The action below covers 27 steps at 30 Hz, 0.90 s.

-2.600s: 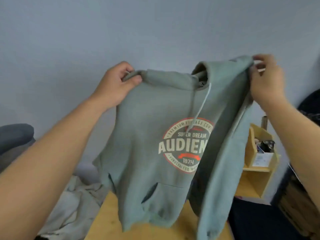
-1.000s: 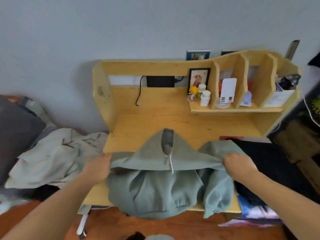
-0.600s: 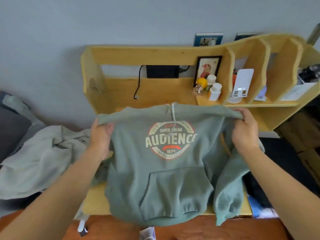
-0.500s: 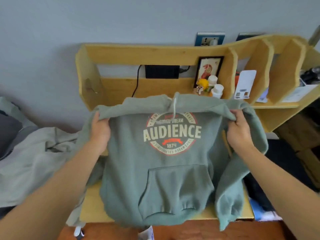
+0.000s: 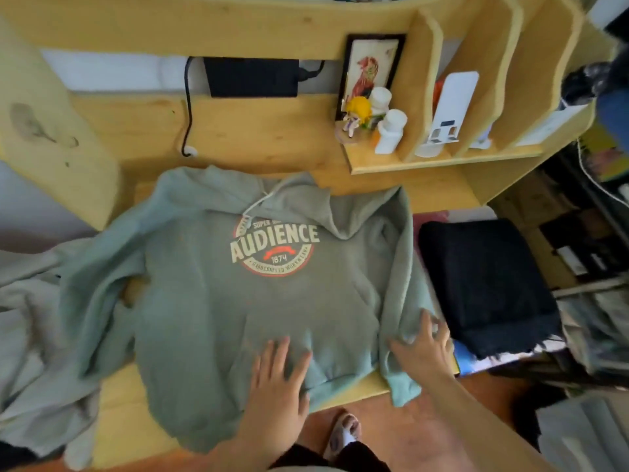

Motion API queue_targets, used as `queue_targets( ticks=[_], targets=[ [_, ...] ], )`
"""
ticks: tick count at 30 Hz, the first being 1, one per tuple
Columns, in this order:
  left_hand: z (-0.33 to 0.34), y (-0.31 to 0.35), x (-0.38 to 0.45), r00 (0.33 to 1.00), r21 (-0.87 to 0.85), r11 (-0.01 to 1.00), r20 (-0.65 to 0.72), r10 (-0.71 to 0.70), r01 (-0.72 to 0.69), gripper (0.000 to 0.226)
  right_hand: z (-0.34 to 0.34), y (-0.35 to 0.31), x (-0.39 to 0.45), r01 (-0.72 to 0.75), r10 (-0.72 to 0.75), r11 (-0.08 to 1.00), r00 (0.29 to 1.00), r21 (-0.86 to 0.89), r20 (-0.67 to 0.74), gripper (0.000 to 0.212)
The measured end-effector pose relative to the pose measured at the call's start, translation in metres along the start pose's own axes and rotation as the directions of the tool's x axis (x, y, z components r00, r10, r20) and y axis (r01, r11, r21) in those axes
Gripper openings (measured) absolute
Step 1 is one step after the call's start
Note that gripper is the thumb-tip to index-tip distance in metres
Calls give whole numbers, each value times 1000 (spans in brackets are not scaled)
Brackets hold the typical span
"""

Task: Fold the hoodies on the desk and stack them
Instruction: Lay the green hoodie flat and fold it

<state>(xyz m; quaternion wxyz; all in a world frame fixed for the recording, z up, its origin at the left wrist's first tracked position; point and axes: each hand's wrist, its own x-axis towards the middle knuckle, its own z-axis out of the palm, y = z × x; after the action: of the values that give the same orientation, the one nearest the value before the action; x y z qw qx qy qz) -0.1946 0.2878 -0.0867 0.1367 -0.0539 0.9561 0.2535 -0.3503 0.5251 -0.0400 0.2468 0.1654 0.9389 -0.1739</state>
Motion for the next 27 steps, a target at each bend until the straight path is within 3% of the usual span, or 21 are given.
queue_targets(
  ticks=[4, 6, 9, 12, 14, 16, 18, 20, 22, 23, 26, 27],
  targets=[
    [36, 28, -9, 985, 171, 976, 131, 114, -136, 107, 34, 5, 3, 45, -42, 999, 995, -26, 94, 113],
    [34, 31, 1, 987, 202, 978, 156, 30, -61, 110, 22, 2, 10, 69, -63, 996, 992, -53, 107, 93],
    [27, 34, 18, 986, 244, 967, 126, -107, 73, 104, -52, 14, 26, 62, -61, 998, 998, -31, 31, 55],
    [26, 47, 32, 985, 349, 926, 33, -167, 145, 85, -177, 45, 74, 13, 13, 982, 991, 187, -133, 42],
    [29, 57, 36, 981, 375, 908, -24, -193, 188, 63, -258, 66, 112, -22, 84, 860, 991, 510, -100, 26],
    [34, 60, 37, 977, 378, 902, -31, -213, 209, 52, -311, 81, 143, 45, 57, 652, 992, 757, -108, 36],
    [38, 57, 33, 970, 321, 922, 31, -239, 217, 46, -322, 82, 160, 112, 30, 400, 990, 910, -135, 54],
    [32, 62, 23, 966, 226, 944, 33, -255, 242, 47, -292, 83, 165, 40, 129, 297, 988, 954, -81, 57],
    [31, 65, 10, 949, 160, 935, -38, -313, 315, 59, -233, 99, 165, 24, 187, 461, 975, 887, -123, 53],
    [31, 67, 3, 935, 136, 925, -66, -349, 355, 67, -194, 104, 157, 18, 162, 604, 976, 797, -144, 49],
    [42, 60, -28, 867, 52, 875, -172, -467, 481, 76, -76, 112, 102, 14, -40, 828, 999, 560, 35, 27],
    [44, 54, -39, 833, 0, 855, -225, -505, 518, 78, -50, 115, 80, 46, -104, 885, 989, 463, 101, 32]
  ],
)
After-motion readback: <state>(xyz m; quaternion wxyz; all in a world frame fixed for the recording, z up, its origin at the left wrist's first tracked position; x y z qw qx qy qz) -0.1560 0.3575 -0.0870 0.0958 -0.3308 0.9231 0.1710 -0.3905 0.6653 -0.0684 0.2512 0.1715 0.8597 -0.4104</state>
